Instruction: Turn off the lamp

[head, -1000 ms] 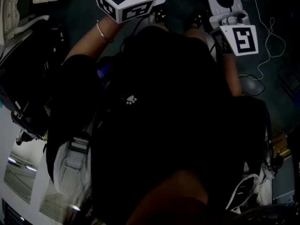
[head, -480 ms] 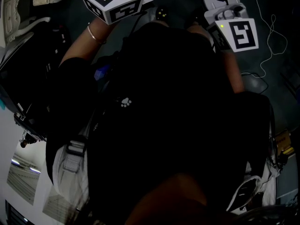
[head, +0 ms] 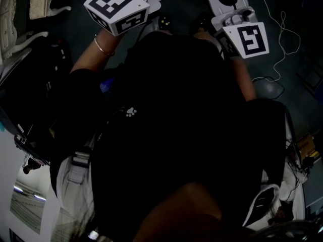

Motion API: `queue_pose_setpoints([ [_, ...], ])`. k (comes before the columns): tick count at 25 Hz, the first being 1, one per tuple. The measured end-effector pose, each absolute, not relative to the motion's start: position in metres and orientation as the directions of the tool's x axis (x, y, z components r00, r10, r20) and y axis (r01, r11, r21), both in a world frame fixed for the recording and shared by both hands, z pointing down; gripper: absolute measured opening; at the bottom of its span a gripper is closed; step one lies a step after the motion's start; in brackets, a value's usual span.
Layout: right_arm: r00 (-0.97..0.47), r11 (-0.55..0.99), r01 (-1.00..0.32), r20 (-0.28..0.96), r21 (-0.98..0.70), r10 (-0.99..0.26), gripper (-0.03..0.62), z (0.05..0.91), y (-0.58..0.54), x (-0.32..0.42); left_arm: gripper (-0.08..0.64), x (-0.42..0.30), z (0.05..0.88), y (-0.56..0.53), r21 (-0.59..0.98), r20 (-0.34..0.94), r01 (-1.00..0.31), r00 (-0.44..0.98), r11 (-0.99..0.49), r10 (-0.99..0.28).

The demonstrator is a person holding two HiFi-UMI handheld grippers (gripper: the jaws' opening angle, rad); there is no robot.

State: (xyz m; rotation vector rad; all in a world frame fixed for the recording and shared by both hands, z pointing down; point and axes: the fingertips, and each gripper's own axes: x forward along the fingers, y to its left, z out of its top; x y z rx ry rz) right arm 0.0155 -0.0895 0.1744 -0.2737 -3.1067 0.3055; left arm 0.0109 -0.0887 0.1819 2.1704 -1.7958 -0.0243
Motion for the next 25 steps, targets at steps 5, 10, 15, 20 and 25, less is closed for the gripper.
queue_pose_setpoints([
  [5, -0.988, 0.970, 0.152, -0.011, -0.189, 0.153, 0.000, 0.167, -0.090, 0.027, 0.006, 0.019, 0.165, -0.091, 0.255, 0.140, -0.953, 0.201, -0.161, -0.969],
  [10, -0.992, 0.976, 0.127, -0.026, -0.177, 0.124, 0.000, 0.162, -0.097, 0.037, 0.006, 0.030, 0.166, -0.096, 0.238, 0.145, -0.956, 0.209, -0.171, -0.967],
  [15, -0.995, 0.979, 0.101, -0.032, -0.175, 0.097, 0.000, 0.160, -0.102, 0.040, 0.006, 0.034, 0.166, -0.099, 0.238, 0.135, -0.952, 0.230, -0.194, -0.964],
  [20, -0.997, 0.981, 0.078, -0.037, -0.179, 0.072, 0.000, 0.155, -0.104, 0.043, 0.006, 0.035, 0.164, -0.102, 0.236, 0.123, -0.946, 0.255, -0.222, -0.959],
  [25, -0.998, 0.983, 0.061, -0.042, -0.172, 0.054, 0.000, 0.151, -0.106, 0.045, 0.006, 0.038, 0.161, -0.104, 0.238, 0.104, -0.938, 0.284, -0.253, -0.953],
])
